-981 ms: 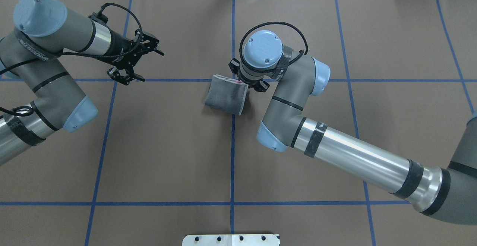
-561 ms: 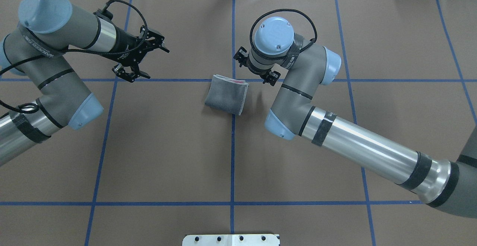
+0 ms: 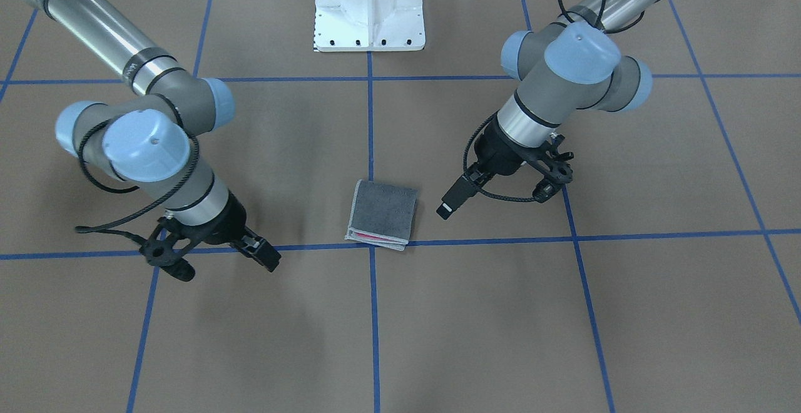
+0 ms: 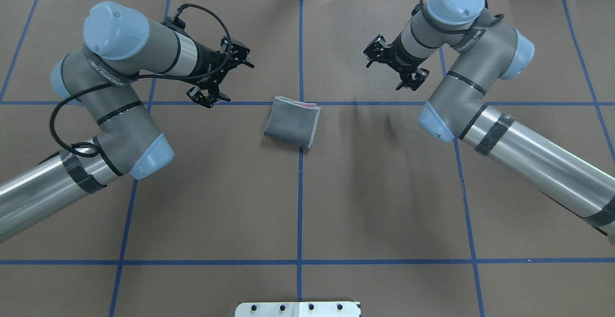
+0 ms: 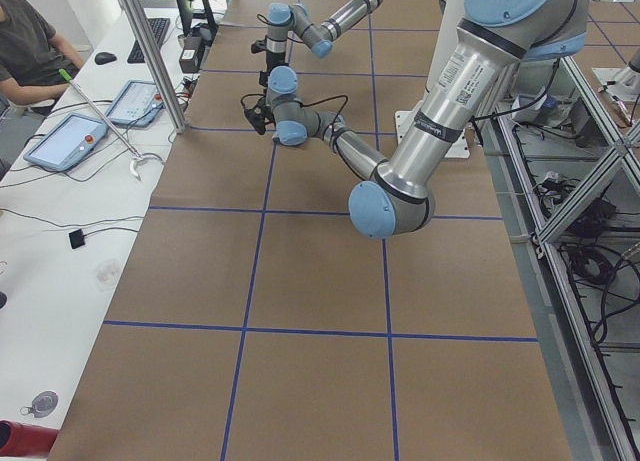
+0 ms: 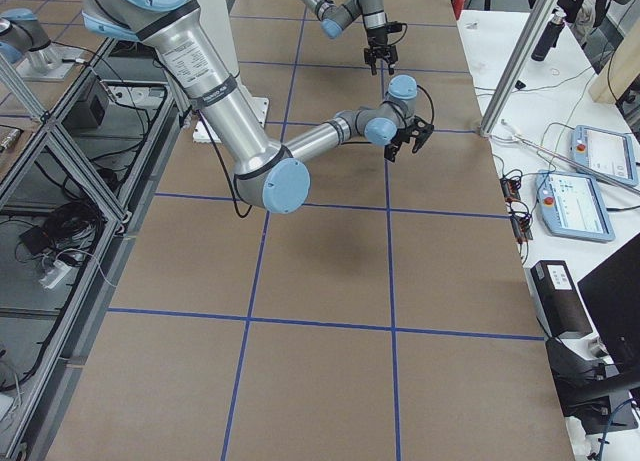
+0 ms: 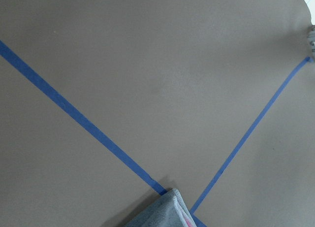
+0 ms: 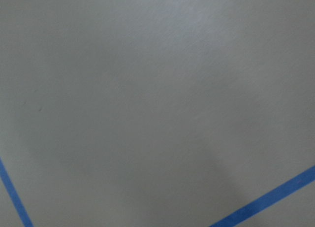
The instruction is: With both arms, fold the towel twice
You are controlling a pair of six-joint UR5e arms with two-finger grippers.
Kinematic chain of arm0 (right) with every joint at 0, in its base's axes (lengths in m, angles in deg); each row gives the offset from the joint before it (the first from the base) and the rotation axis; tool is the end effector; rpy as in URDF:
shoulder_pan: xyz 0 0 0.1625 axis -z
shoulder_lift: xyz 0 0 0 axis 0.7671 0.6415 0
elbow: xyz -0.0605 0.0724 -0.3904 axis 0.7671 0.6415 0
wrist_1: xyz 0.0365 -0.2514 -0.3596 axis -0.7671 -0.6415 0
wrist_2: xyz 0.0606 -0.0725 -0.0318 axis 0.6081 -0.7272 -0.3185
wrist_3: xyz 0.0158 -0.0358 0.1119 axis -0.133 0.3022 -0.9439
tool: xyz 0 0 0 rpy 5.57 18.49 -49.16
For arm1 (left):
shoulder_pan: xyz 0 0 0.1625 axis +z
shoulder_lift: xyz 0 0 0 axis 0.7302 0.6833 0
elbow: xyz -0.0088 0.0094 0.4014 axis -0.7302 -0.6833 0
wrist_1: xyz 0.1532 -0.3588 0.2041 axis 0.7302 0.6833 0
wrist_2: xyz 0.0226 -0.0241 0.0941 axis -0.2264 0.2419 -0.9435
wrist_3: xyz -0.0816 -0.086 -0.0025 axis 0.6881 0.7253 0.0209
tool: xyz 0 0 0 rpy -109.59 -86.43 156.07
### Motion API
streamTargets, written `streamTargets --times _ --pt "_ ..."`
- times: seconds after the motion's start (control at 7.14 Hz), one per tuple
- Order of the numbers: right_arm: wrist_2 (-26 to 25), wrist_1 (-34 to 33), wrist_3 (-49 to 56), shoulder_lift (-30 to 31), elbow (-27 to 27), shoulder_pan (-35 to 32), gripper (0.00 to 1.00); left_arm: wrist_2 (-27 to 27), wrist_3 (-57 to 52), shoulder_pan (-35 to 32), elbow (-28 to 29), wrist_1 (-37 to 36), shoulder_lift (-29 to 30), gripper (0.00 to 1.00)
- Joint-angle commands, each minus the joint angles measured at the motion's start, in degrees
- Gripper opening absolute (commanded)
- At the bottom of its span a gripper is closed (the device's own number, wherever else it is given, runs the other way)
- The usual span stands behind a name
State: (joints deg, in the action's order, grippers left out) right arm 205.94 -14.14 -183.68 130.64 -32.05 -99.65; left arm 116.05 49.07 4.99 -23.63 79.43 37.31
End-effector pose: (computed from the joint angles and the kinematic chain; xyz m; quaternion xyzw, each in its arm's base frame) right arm -0.4414 -0.6286 0.3203 -0.0745 -0.4606 0.3005 0.8319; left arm 0.4822 -0.5511 0.2127 -0.0824 0.5770 -0.3599 0.7285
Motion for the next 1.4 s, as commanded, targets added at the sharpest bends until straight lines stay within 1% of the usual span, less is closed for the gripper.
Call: streamTargets --times 0.0,0.14,1.26 --pt "4.7 0.5 0.8 4.0 -2.6 -4.3 1.00 -8.8 0.9 6.5 5.2 0.7 5.1 1.00" --pt "5.4 0.5 1.9 4.3 -2.6 -4.9 1.00 -11.0 1.0 8.5 6.5 0.8 6.1 1.00" --pt "4.9 0.4 2.2 4.3 -2.5 -4.9 1.00 -11.2 0.3 9.1 10.6 0.8 6.1 1.00"
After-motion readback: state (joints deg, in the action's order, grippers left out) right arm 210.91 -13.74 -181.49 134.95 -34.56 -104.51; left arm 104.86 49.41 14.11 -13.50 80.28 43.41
